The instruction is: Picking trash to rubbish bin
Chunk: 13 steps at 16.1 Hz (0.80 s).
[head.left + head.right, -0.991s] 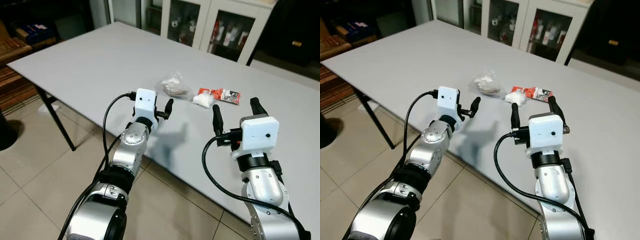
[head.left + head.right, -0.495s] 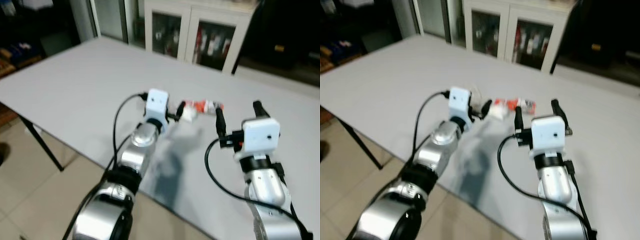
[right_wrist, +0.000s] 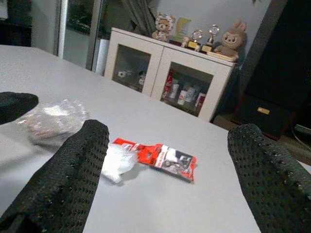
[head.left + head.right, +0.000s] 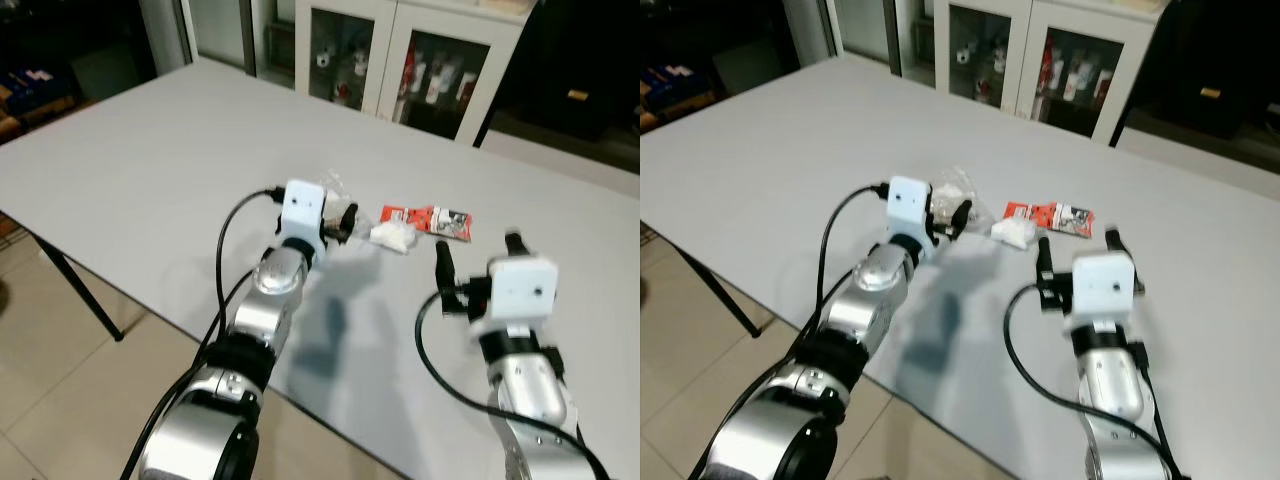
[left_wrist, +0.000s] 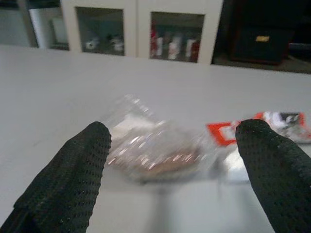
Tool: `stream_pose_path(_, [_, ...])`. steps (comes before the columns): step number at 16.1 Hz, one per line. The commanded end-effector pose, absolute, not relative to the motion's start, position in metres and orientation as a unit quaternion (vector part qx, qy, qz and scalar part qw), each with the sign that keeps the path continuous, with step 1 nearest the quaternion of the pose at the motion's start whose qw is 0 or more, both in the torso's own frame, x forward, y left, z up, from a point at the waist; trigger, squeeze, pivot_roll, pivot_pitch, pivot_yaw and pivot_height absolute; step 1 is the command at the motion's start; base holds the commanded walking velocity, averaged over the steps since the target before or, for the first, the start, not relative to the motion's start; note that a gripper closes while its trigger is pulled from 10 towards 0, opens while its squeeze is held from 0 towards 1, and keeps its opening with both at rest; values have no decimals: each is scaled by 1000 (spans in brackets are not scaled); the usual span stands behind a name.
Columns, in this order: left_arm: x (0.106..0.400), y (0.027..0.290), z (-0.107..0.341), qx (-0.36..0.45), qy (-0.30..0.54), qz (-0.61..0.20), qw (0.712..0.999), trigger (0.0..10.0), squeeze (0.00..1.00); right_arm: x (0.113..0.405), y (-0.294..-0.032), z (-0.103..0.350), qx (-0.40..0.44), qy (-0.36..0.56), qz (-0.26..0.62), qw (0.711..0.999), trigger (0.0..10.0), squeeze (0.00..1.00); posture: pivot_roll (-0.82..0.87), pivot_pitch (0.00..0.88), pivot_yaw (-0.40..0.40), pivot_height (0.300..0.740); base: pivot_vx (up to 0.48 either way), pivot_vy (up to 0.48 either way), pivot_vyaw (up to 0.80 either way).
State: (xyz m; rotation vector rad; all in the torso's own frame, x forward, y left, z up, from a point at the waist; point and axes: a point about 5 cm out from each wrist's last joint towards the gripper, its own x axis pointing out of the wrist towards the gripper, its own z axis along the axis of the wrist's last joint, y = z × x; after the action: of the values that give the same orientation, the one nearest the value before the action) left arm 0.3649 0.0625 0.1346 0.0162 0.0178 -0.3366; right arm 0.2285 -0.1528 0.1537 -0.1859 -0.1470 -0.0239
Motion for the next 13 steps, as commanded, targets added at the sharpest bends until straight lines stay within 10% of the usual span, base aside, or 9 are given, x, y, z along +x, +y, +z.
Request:
stream_pose_path(1, [365, 64, 135, 16, 8, -167, 986, 10000, 0, 228, -152, 154, -84, -80, -11, 993, 10000, 0, 54, 50, -37, 740, 0, 0, 0])
stream_pose_path(13, [394, 86, 159, 105, 9, -153, 983, 10000, 0, 185, -134, 125, -10, 10, 11, 1000, 10000, 0, -23, 245, 11, 740, 0, 0, 0])
